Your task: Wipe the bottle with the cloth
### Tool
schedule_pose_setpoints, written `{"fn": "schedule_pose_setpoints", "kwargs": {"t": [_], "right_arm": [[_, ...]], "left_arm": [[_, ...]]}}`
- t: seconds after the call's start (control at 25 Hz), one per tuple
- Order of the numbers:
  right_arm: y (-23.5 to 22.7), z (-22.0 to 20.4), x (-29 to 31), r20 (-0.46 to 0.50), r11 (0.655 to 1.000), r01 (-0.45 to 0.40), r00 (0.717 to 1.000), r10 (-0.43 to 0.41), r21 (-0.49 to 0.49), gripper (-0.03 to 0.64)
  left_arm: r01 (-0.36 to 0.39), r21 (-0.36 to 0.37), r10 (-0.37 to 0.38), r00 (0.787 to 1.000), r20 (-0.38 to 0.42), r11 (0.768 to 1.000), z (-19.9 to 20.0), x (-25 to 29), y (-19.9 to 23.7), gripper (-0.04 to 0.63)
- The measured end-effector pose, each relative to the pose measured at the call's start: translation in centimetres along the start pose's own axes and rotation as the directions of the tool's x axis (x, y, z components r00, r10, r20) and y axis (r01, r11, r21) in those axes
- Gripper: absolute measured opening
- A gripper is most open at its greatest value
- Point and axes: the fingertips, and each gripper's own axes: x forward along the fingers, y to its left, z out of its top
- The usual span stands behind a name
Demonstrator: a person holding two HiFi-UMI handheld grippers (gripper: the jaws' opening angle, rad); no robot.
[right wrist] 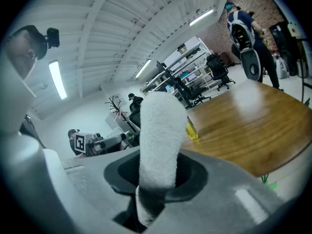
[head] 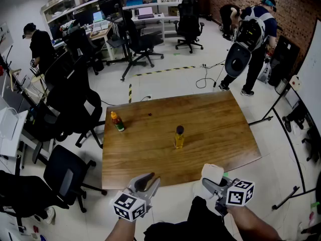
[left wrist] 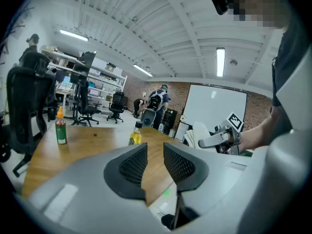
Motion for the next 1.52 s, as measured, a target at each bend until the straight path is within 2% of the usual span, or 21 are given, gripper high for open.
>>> {"fn": "schedule_pose_setpoints", "kwargs": {"t": [0.2,0.32,0.44,0.56,0.64,0.92,1.16,1.28,1.36,1.52], "right_arm": [[-5.5,6.0,2.3,-0.035,0.996,-0.089,0.996,0.088,-0.020,0.080],[-7.3,9.2,3.7,-0.073,0.984,-0.170,0.983,0.166,-0.048,0.080],[-8.6,11.4,5.2,-0.097,0.968,-0.247,0.965,0.242,-0.048,0.080],[-9.3,12.1,6.8,-0.103,0.957,-0.291,0.952,0.288,-0.017,0.080],[-9.6,12.1,8.0,-0.102,0.950,-0.313,0.945,0.311,0.000,0.080],[-12.1,12.9,9.9,-0.060,0.952,-0.294,0.952,0.300,0.089,0.080],[-12.4,12.9,11.4,-0.018,0.961,-0.248,0.968,0.252,0.126,0.080],[-12.5,13.1,11.9,-0.010,0.961,-0.242,0.969,0.245,0.132,0.080],[-12.4,13.0,12.3,-0.007,0.961,-0.239,0.970,0.242,0.137,0.080],[-12.8,13.4,12.7,0.025,0.954,-0.248,0.969,0.247,0.167,0.080]], "left_arm": [[-0.027,0.053,0.026,0.999,0.019,0.998,4.8,9.0,1.0,0.124],[-0.042,0.150,0.046,0.999,-0.024,0.988,6.9,14.0,1.4,0.169],[-0.087,0.240,0.109,0.991,-0.080,0.967,8.0,17.8,2.5,0.175],[-0.095,0.328,0.156,0.974,-0.166,0.940,6.9,20.1,4.1,0.195],[-0.068,0.364,0.151,0.967,-0.205,0.929,6.0,21.2,5.0,0.195],[0.076,0.395,0.069,0.937,-0.342,0.916,4.2,24.3,5.2,0.204],[0.175,0.376,-0.030,0.932,-0.361,0.910,3.8,24.6,5.5,0.202],[0.223,0.385,-0.066,0.922,-0.381,0.896,3.7,25.1,5.2,0.200],[0.246,0.392,-0.084,0.919,-0.386,0.887,3.6,25.2,5.0,0.175],[0.270,0.394,-0.114,0.919,-0.377,0.878,3.5,24.9,5.0,0.172]]}}
